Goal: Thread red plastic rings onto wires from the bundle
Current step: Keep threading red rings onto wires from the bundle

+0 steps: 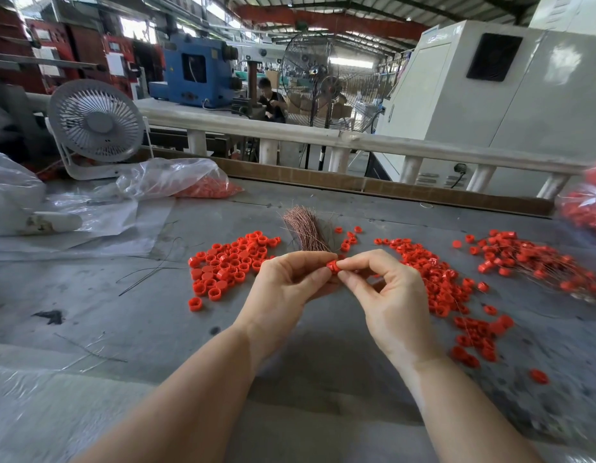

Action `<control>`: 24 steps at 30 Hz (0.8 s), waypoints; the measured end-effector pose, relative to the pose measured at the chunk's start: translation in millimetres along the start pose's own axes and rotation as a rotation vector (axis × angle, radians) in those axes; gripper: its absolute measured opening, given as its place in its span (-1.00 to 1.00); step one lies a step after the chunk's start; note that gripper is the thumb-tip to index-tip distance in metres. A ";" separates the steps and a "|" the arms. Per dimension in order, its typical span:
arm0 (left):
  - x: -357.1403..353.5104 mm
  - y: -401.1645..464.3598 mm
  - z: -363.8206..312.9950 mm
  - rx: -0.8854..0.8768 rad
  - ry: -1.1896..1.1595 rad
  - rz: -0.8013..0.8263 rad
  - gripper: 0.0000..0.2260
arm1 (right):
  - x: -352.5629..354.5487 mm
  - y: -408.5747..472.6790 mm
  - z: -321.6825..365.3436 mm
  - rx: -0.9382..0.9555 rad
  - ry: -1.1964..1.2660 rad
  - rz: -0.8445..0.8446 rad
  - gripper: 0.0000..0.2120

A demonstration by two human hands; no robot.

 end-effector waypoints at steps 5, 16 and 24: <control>0.2 0.2 2.1 0.026 0.005 0.001 -0.82 | 0.2 -0.4 -0.3 0.015 -0.014 0.005 -0.84; -1.4 -1.0 0.6 0.013 0.005 0.010 -0.78 | 0.4 -1.1 -0.2 -0.006 0.012 0.003 -0.80; -1.4 -1.5 -2.6 -0.014 0.022 -0.004 -0.79 | 1.5 -1.0 1.7 -0.008 0.007 -0.008 -0.78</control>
Point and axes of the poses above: each hand's wrist, its own y-axis towards the middle knuckle, its own x-axis out of the back of the hand, z = x × y, the point moved 6 cm from there along y, towards the middle knuckle, and after that the axes turned 14 degrees about -z, right-handed, at the moved point
